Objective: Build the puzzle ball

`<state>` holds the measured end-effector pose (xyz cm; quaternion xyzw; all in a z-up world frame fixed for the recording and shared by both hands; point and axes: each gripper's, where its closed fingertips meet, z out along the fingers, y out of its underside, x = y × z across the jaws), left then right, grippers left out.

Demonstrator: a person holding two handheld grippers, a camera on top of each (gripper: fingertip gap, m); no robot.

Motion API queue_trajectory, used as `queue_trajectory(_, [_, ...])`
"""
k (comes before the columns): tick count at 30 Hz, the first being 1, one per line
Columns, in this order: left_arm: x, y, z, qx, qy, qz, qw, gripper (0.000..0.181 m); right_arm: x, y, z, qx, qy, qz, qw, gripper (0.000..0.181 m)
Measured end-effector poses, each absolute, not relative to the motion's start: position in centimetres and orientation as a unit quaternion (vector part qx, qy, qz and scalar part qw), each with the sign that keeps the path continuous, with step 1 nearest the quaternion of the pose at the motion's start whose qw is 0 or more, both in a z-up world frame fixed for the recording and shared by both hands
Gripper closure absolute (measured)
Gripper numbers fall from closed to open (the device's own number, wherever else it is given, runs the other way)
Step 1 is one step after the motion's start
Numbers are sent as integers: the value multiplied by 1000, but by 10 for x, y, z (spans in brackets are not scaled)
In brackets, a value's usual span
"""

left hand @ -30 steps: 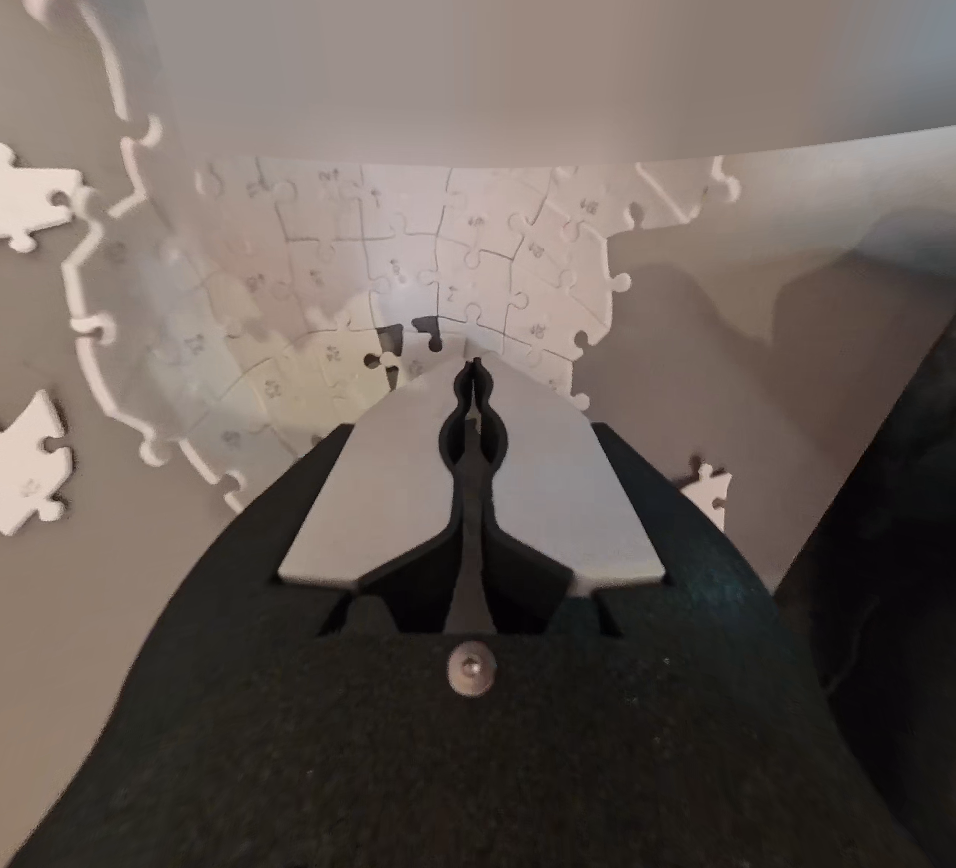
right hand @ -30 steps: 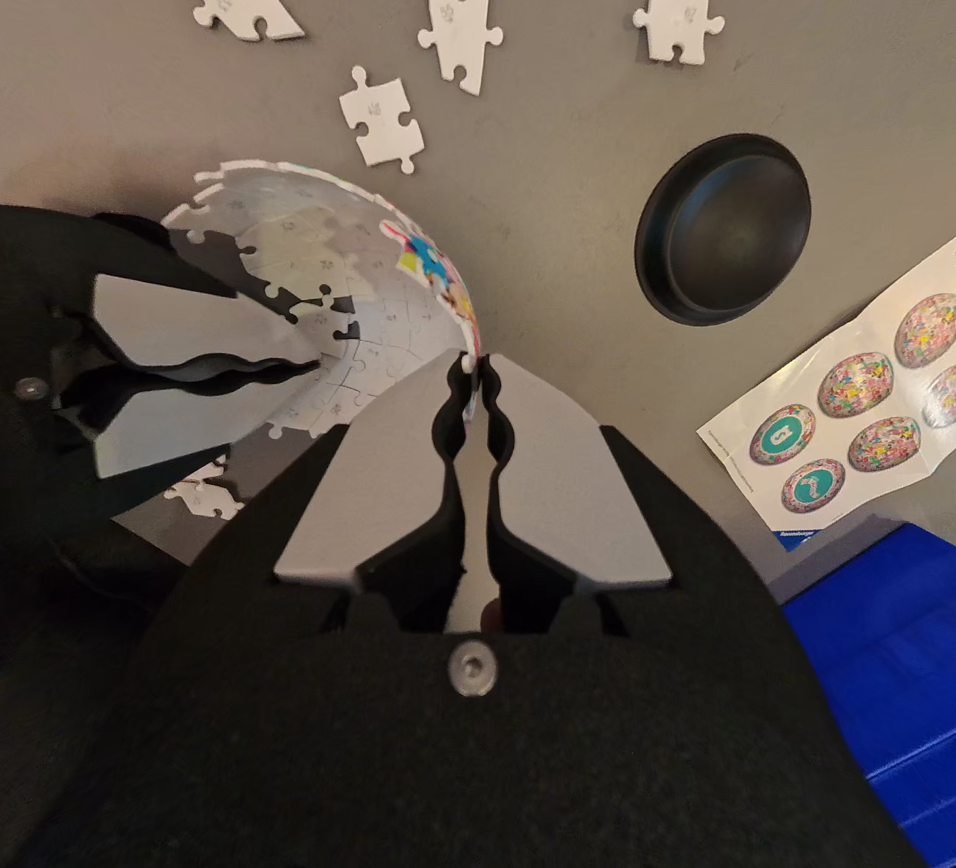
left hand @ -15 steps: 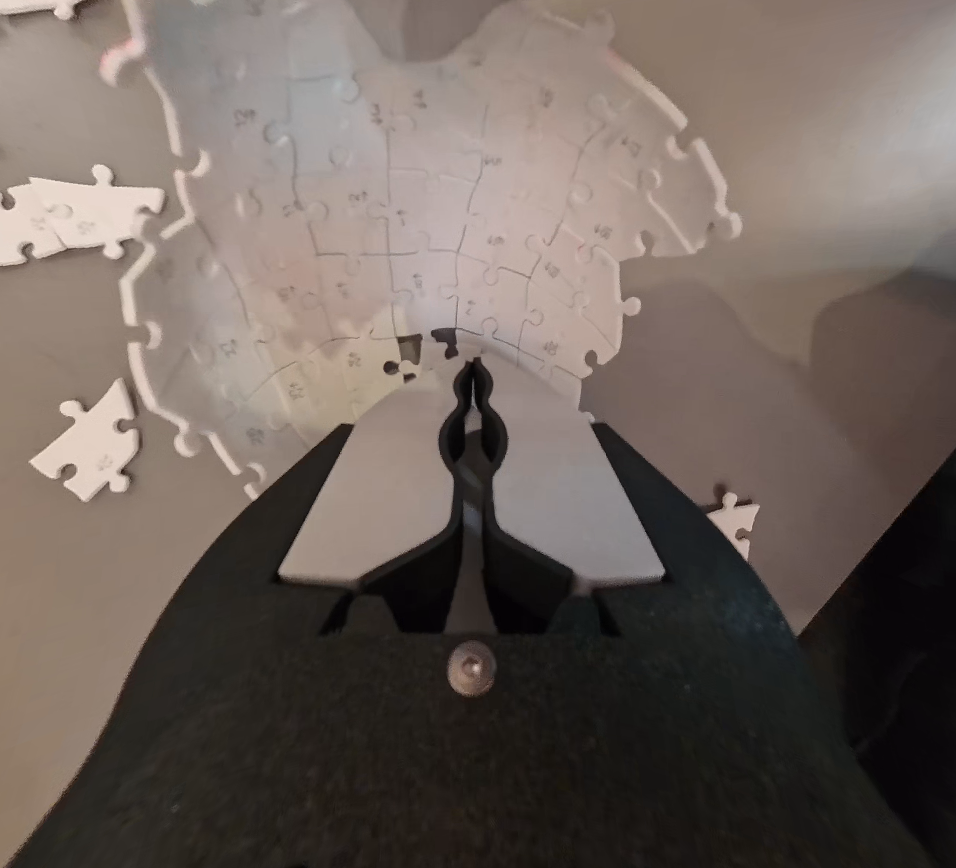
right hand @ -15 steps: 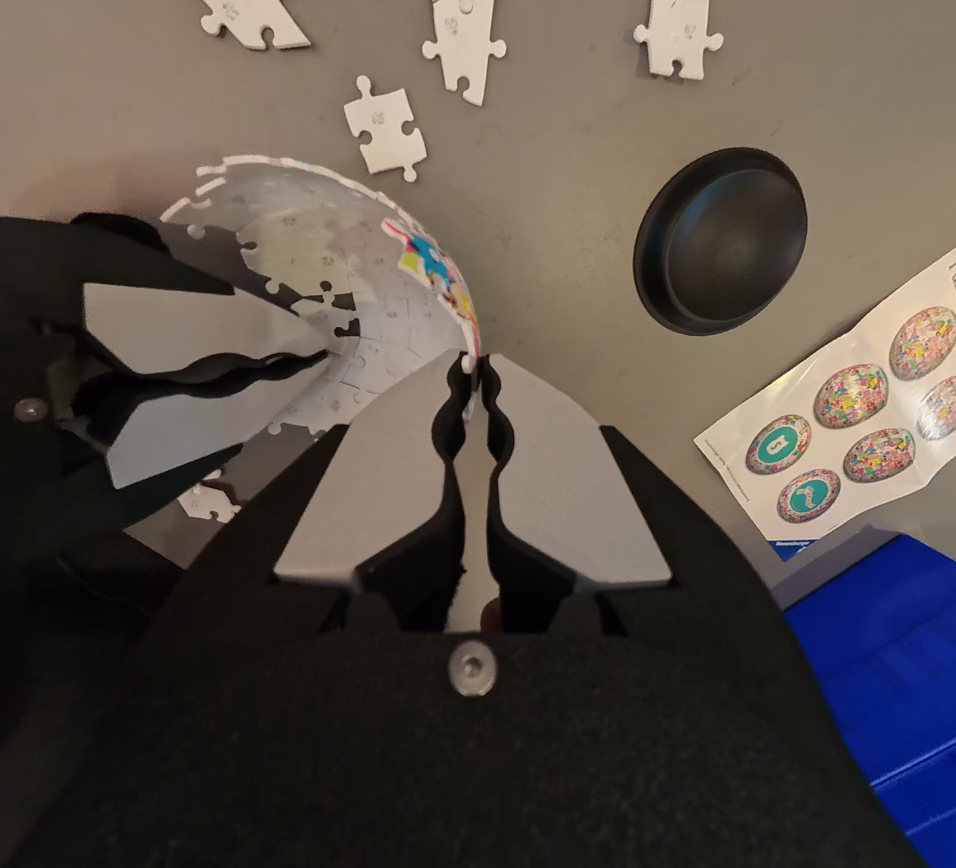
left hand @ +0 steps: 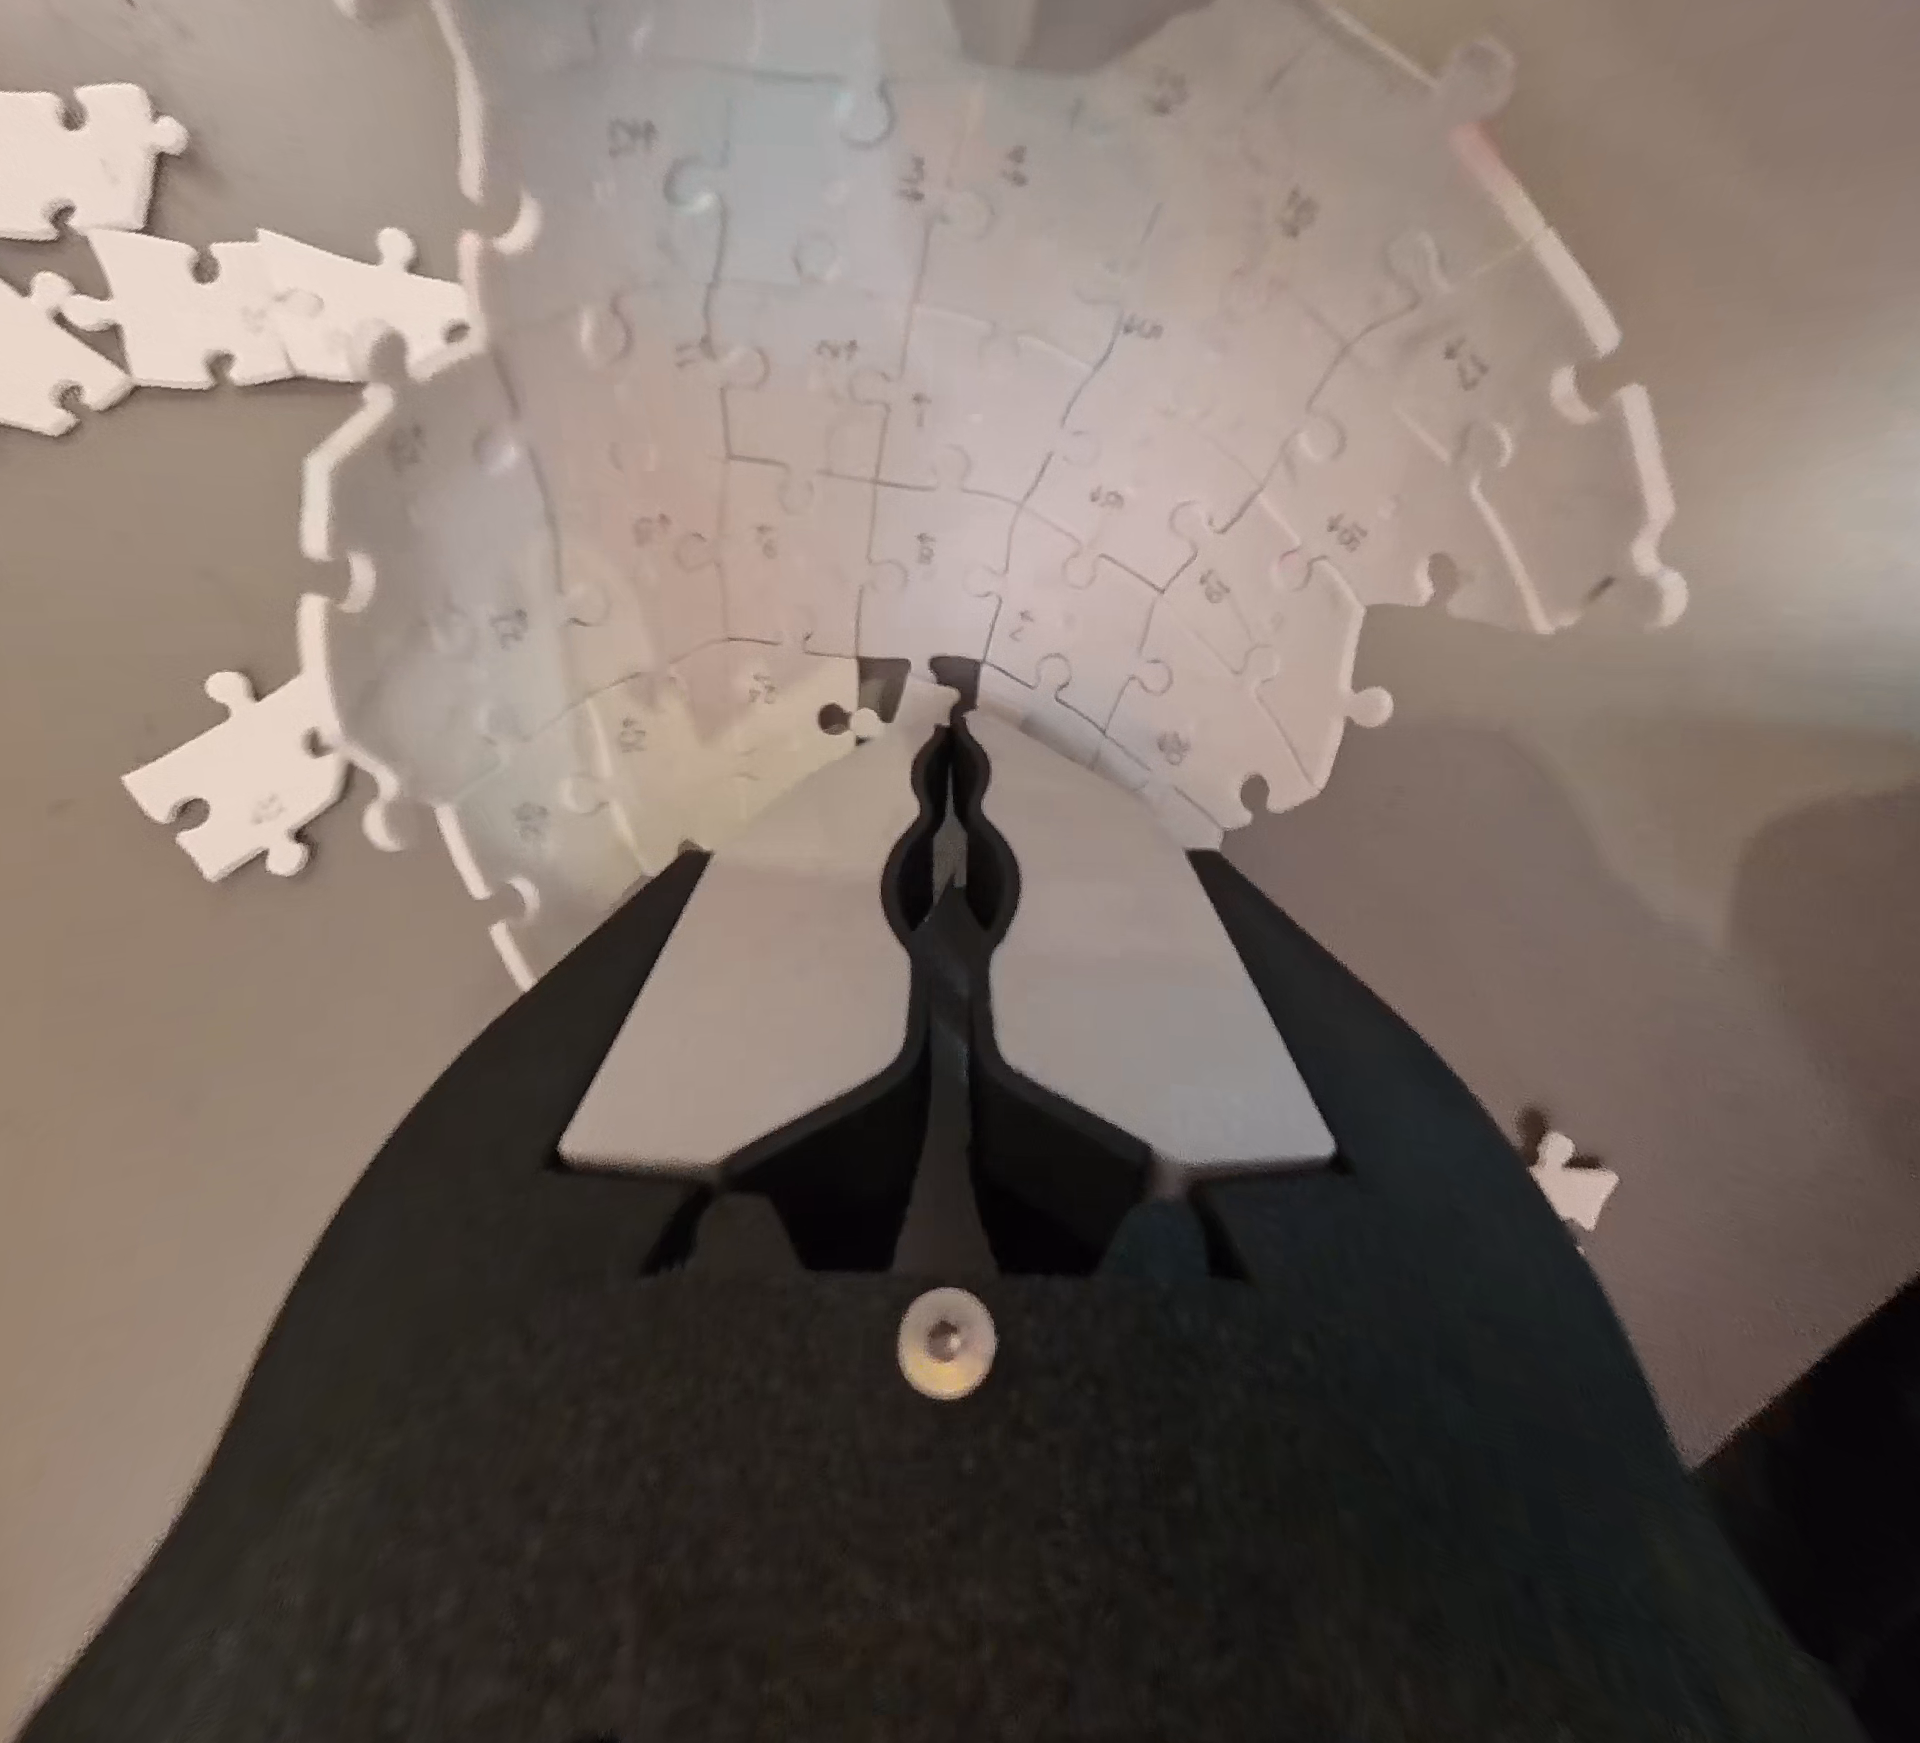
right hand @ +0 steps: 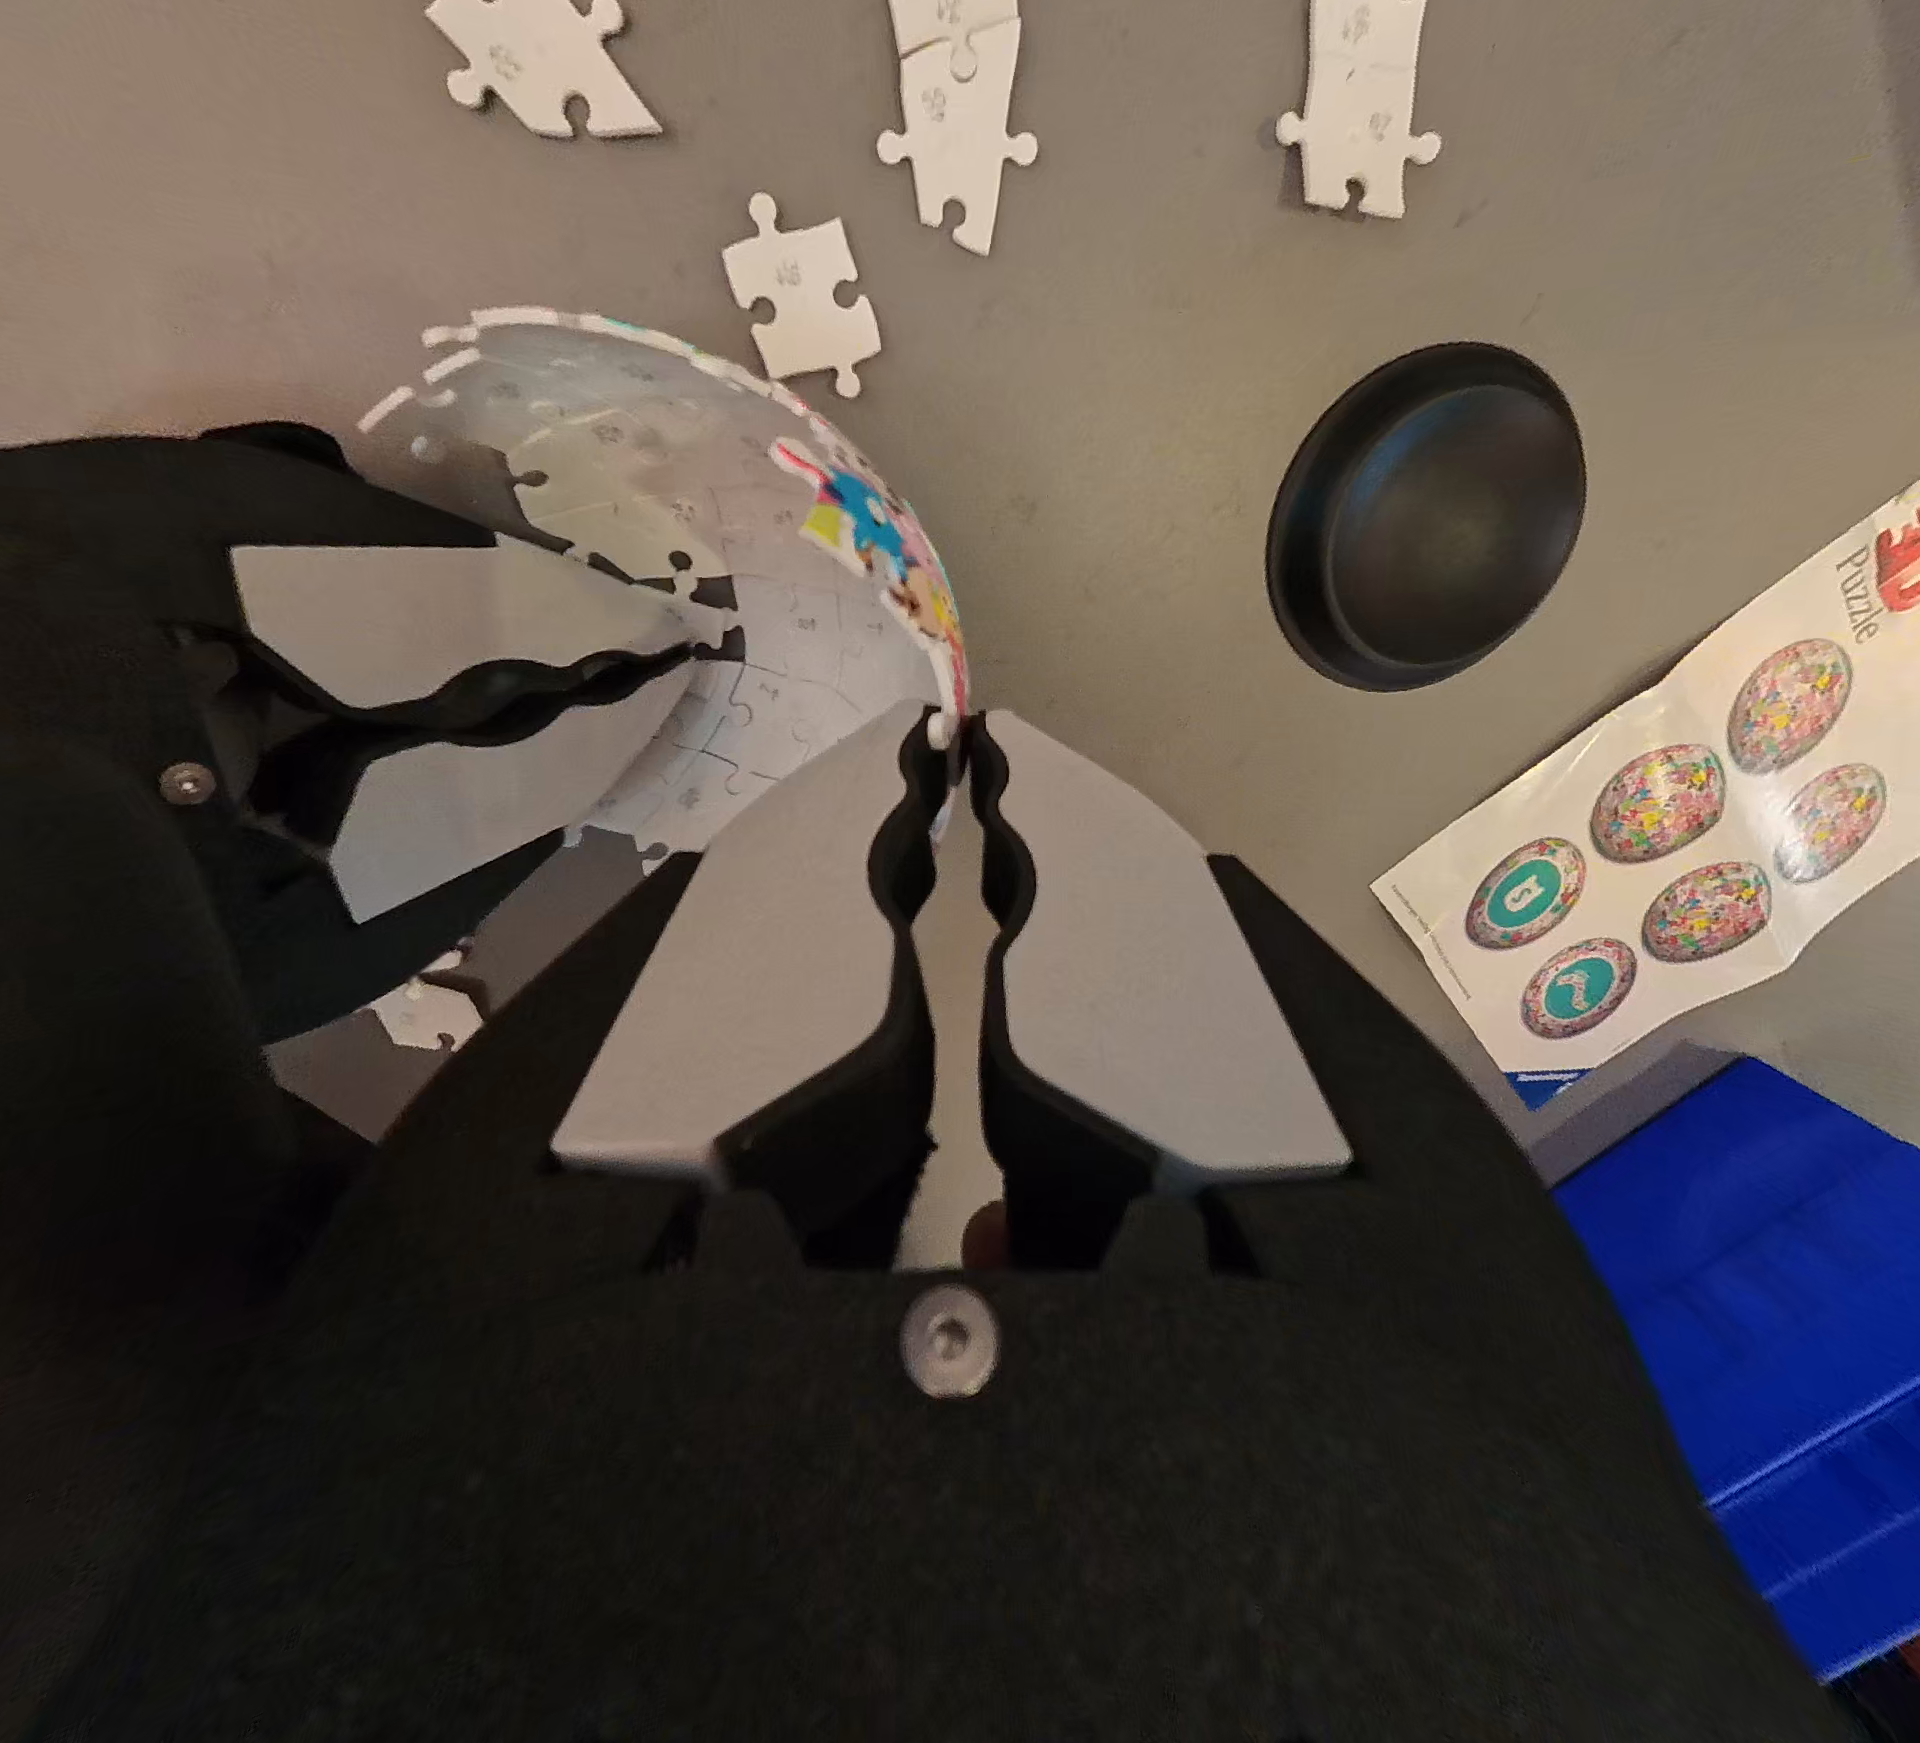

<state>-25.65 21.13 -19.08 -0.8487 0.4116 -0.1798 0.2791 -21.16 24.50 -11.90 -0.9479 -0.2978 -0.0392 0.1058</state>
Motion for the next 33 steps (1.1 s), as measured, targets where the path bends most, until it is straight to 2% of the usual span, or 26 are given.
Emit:
queue_trajectory(3, [-255,210,-188,-844,416,-176,290,181,-213,245,-119,-948,-300,-40,101,178])
queue_trajectory(10, [-249,193,-190,-836,445,-208,246,181,-212,246,-120,-946,-304,-51,97,178])
queue_trajectory(33, [-255,214,-185,-851,397,-194,286,181,-214,251,-122,-946,-307,-49,95,178])
